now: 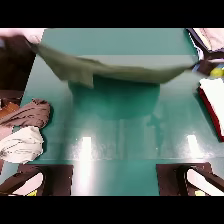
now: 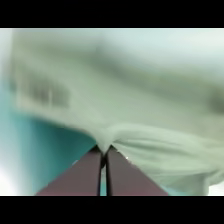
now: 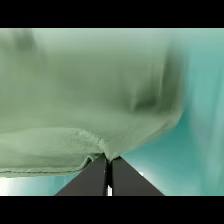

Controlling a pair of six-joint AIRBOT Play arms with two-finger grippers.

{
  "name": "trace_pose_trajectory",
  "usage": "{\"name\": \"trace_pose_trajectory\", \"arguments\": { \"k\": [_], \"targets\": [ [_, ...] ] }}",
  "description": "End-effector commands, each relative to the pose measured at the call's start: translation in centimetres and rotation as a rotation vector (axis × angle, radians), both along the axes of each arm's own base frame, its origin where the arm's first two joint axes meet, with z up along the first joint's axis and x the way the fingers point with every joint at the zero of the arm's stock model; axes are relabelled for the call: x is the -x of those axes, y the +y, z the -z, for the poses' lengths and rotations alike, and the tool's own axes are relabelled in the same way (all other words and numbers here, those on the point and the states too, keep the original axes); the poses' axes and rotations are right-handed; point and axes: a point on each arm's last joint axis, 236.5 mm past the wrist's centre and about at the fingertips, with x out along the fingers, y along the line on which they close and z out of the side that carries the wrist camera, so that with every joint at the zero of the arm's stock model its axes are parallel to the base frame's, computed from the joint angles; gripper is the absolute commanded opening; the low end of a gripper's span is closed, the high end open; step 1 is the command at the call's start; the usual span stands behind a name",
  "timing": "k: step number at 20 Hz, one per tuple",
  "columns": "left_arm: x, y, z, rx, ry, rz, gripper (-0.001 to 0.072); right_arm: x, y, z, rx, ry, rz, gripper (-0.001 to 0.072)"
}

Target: Fold the shirts.

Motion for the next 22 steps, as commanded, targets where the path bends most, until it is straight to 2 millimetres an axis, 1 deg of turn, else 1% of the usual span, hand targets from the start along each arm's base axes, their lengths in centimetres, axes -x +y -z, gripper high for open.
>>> {"name": "trace_pose_trajectory", "arguments": {
  "k": [1,2,3,4,6,7,8,9,10,11,12,13,14,15,16,17,18,19,20,21,22],
  "targets": [
    [7.6,-0.4,-15.8,-0.027,-0.393,-0.003,0.0024,4.3,0.8,-18.0,0.111,-0.449,0.042,0.0015],
    [10.4,-0.6,-19.1,-0.033,-0.486,-0.002,0.0024,6.3,1.4,-21.6,0.136,-0.541,0.044,0.0015],
    [12.8,-0.7,-21.5,-0.034,-0.562,-0.004,0.0024,8.3,2.0,-24.5,0.157,-0.615,0.043,0.0015],
    [15.5,-0.9,-23.8,-0.028,-0.642,-0.008,0.0024,10.3,2.6,-26.8,0.175,-0.678,0.043,0.0015],
    [20.3,-1.2,-26.7,0.000,-0.767,-0.005,0.0024,14.3,3.8,-30.5,0.208,-0.790,0.042,0.0015],
    [22.5,-1.6,-27.8,0.019,-0.814,0.007,0.0024,15.9,4.3,-31.8,0.223,-0.832,0.041,0.0015],
    [24.6,-2.1,-28.6,0.041,-0.853,0.027,0.0024,17.4,4.3,-32.8,0.247,-0.858,0.056,0.0015],
    [26.3,-2.7,-29.0,0.059,-0.876,0.053,0.0023,18.4,3.9,-33.3,0.255,-0.855,0.093,0.0014],
    [27.7,-3.4,-29.2,0.077,-0.891,0.084,0.0024,19.0,3.0,-33.2,0.279,-0.826,0.140,0.0014],
    [28.4,-4.1,-29.2,0.094,-0.889,0.117,0.0024,19.3,1.8,-32.6,0.310,-0.781,0.188,0.0014],
    [28.4,-4.4,-28.8,0.095,-0.873,0.134,0.0023,19.1,0.4,-31.5,0.330,-0.710,0.235,0.0013],
    [27.7,-4.6,-28.1,0.083,-0.839,0.139,0.0023,18.5,-0.8,-29.9,0.340,-0.625,0.269,0.0013],
    [26.1,-4.4,-26.7,0.066,-0.783,0.130,0.0023,17.5,-1.9,-27.6,0.350,-0.517,0.284,0.0012],
    [24.1,-4.1,-24.9,0.054,-0.713,0.118,0.0023,16.1,-2.5,-25.0,0.348,-0.405,0.272,0.0012],
    [21.1,-4.1,-22.0,0.060,-0.599,0.122,0.0023,14.2,-2.9,-21.6,0.335,-0.272,0.242,0.0012],
    [17.7,-4.2,-18.1,0.063,-0.452,0.130,0.0023,12.5,-3.4,-17.8,0.315,-0.133,0.216,0.0012],
    [14.7,-4.3,-13.7,0.055,-0.301,0.147,0.0023,10.9,-3.8,-13.4,0.292,0.022,0.186,0.0012],
    [12.0,-4.3,-9.2,0.053,-0.152,0.160,0.0023,9.6,-4.3,-9.3,0.272,0.165,0.159,0.0012],
    [9.3,-4.3,-4.3,0.056,0.000,0.172,0.0023,8.5,-4.7,-5.1,0.248,0.304,0.131,0.0012],
    [7.0,-4.2,0.4,0.066,0.135,0.177,0.0023,7.5,-4.9,-1.7,0.226,0.409,0.110,0.0012],
    [5.0,-4.1,4.4,0.079,0.242,0.176,0.0024,6.3,-5.3,1.7,0.203,0.497,0.097,0.0012]
  ]
}}
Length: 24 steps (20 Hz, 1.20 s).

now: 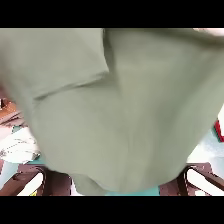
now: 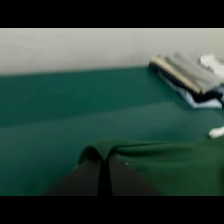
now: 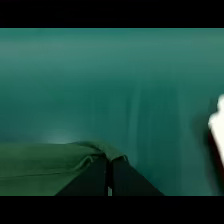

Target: Fold the shirts.

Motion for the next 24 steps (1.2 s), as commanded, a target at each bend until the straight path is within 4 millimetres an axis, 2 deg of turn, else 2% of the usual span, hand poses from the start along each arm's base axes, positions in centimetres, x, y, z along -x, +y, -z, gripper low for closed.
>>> {"name": "trace_pose_trajectory", "arguments": {
  "k": [1,2,4,6,8,10,13,15,18,20,24],
  "targets": [
    [-5.8,0.0,15.3,-0.009,0.431,0.046,0.0024,-1.9,-0.9,12.4,-0.104,0.396,0.000,0.0012],
    [-7.6,0.1,19.0,-0.009,0.502,0.053,0.0024,-3.1,-1.2,15.1,-0.124,0.440,0.008,0.0012],
    [-11.2,0.4,24.7,-0.010,0.573,0.054,0.0024,-6.1,-2.0,19.4,-0.150,0.455,0.034,0.0012],
    [-14.9,0.8,28.4,-0.007,0.568,0.042,0.0024,-9.5,-2.4,22.6,-0.151,0.415,0.058,0.0012],
    [-18.9,1.3,30.1,0.043,0.510,-0.014,0.0024,-12.6,-2.4,24.8,-0.146,0.363,0.071,0.0012],
    [-22.3,2.4,30.5,0.091,0.429,-0.093,0.0024,-15.2,-1.6,26.0,-0.130,0.314,0.061,0.0012],
    [-25.4,4.8,29.9,0.099,0.319,-0.203,0.0024,-18.8,-0.4,25.8,-0.110,0.224,0.043,0.0012],
    [-25.7,5.1,29.9,0.041,0.278,-0.193,0.0024,-20.3,0.4,25.4,-0.100,0.191,0.026,0.0012],
    [-24.5,4.6,31.4,-0.096,0.295,-0.104,0.0024,-20.3,1.0,25.8,-0.021,0.206,-0.002,0.0012],
    [-22.5,4.7,33.8,-0.204,0.382,-0.041,0.0024,-19.3,2.1,26.5,0.001,0.258,-0.033,0.0012],
    [-17.6,5.2,38.0,-0.364,0.588,0.085,0.0024,-15.2,3.4,29.3,0.096,0.452,-0.095,0.0012]
  ]
}}
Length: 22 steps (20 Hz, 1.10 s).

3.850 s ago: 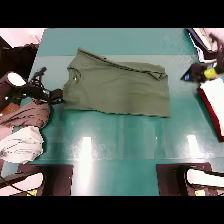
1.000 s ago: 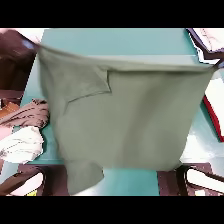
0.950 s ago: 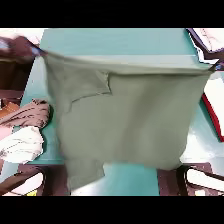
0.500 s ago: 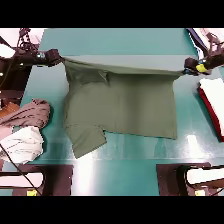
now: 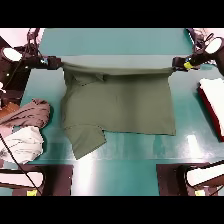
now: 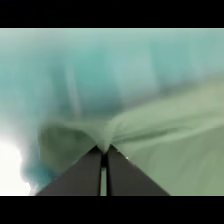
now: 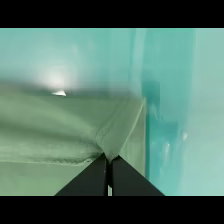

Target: Fold the shirts.

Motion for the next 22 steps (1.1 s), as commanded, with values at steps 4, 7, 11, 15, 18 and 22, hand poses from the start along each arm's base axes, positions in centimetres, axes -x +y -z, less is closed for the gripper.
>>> {"name": "trace_pose_trajectory", "arguments": {
  "k": [4,7,11,15,18,22],
  "targets": [
    [7.4,0.9,6.8,-0.135,0.312,0.151,0.0024,5.4,1.5,5.4,0.107,0.240,-0.080,0.0013],
    [9.1,0.8,8.9,-0.113,0.385,0.132,0.0025,5.4,1.7,6.2,0.092,0.240,-0.040,0.0017],
    [10.2,0.6,9.0,-0.067,0.465,0.073,0.0651,5.8,1.9,5.0,0.073,0.262,-0.037,0.0453],
    [13.9,2.3,8.7,-0.064,0.620,0.032,0.0499,7.0,0.7,1.5,0.075,0.290,-0.080,0.0420],
    [17.3,2.0,7.5,-0.023,0.635,-0.006,0.0499,8.2,1.9,-1.3,-0.058,0.242,-0.114,0.0382],
    [24.6,-0.3,8.1,0.081,0.688,-0.078,0.0497,8.4,0.8,-3.0,-0.124,0.132,-0.051,0.0379]
  ]
}}
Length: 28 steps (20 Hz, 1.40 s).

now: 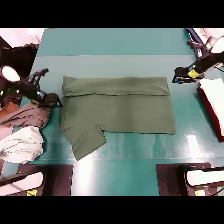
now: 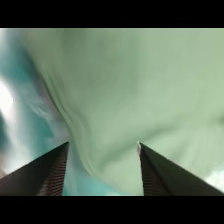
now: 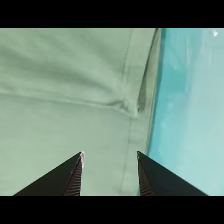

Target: Fold the shirts.

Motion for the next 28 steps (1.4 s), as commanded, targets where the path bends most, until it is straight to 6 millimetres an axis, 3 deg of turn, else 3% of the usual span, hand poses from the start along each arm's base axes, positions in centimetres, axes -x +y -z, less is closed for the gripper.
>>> {"name": "trace_pose_trajectory", "arguments": {
  "k": [1,4,8,12,18,23,25,28],
  "targets": [
    [6.6,-1.4,1.3,0.048,0.080,-0.097,0.0497,0.4,-0.3,-1.6,-0.059,-0.084,0.035,0.0379],
    [11.5,-2.9,3.5,0.096,0.171,-0.133,0.0497,1.0,-0.6,-1.3,-0.057,-0.103,0.055,0.0379],
    [14.2,-5.9,5.0,0.231,0.266,-0.177,0.0498,1.3,-0.2,-0.8,-0.059,-0.095,0.049,0.0379],
    [15.1,-5.8,6.8,0.225,0.281,-0.215,0.0498,1.1,0.4,-1.0,-0.083,-0.101,0.049,0.0379],
    [13.6,-5.8,7.7,0.232,0.223,-0.279,0.0497,1.2,0.4,-1.0,-0.084,-0.099,0.049,0.0379],
    [13.8,-8.2,8.5,0.198,0.187,-0.187,0.0484,1.5,0.4,-1.0,-0.085,-0.086,0.045,0.0379],
    [13.9,-8.8,8.4,0.195,0.178,-0.151,0.0036,2.2,0.3,-0.8,-0.086,-0.057,0.033,0.0364],
    [13.7,-9.0,7.4,0.203,0.179,-0.124,0.0024,5.3,-0.3,0.0,-0.096,0.059,-0.002,0.0364]
  ]
}}
